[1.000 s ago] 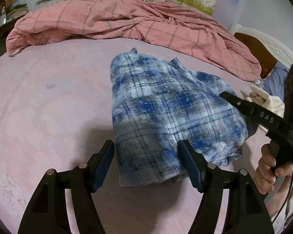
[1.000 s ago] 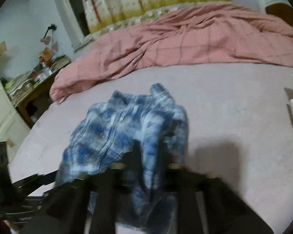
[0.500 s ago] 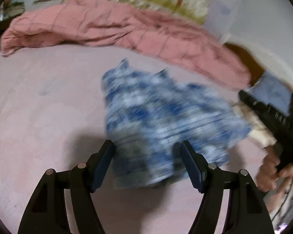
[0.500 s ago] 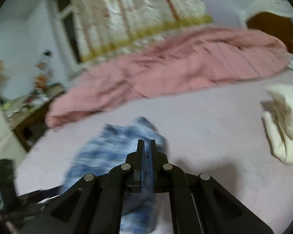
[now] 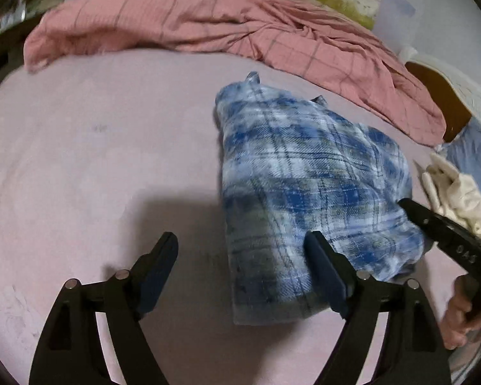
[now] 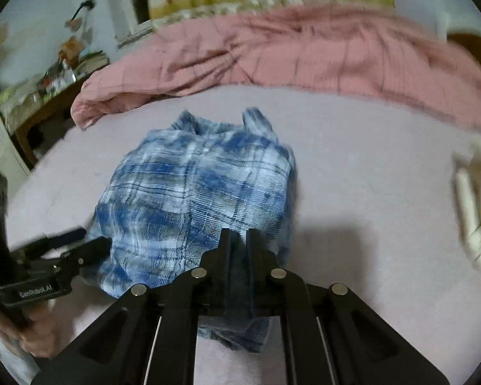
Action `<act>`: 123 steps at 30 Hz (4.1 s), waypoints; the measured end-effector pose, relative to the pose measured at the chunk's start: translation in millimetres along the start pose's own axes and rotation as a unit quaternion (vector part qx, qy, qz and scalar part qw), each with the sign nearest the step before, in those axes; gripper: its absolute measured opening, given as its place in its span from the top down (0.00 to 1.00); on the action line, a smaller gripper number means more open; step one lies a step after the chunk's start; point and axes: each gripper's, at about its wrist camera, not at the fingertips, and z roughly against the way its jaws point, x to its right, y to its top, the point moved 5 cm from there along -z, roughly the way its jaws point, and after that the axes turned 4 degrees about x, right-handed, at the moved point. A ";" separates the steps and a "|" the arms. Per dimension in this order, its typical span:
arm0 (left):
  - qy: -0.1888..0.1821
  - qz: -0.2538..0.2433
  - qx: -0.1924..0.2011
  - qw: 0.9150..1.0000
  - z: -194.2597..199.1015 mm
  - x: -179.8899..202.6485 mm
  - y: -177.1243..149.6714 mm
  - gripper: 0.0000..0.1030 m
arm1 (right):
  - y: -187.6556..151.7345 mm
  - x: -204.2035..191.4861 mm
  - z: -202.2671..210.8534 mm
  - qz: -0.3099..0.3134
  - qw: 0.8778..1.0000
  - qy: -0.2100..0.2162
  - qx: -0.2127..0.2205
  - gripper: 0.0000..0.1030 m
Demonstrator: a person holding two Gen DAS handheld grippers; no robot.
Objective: Fold large clothes
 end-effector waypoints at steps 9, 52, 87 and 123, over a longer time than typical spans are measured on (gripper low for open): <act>-0.046 -0.006 -0.013 0.999 14.0 4.8 -10.8 0.22 | -5.4 -10.9 39.2 0.023 0.999 0.004 0.025 0.80; -0.110 0.010 0.116 0.987 39.7 8.4 22.0 0.07 | -4.5 6.1 73.0 -0.027 0.982 0.028 0.185 0.09; -0.398 -0.198 0.178 0.878 148.0 337.4 110.1 0.75 | 73.0 158.9 297.3 -0.080 0.944 -0.066 0.313 0.64; -0.193 -0.252 0.335 0.887 75.8 345.0 5.4 0.21 | -10.2 233.5 283.5 -0.058 0.877 -0.351 0.321 0.04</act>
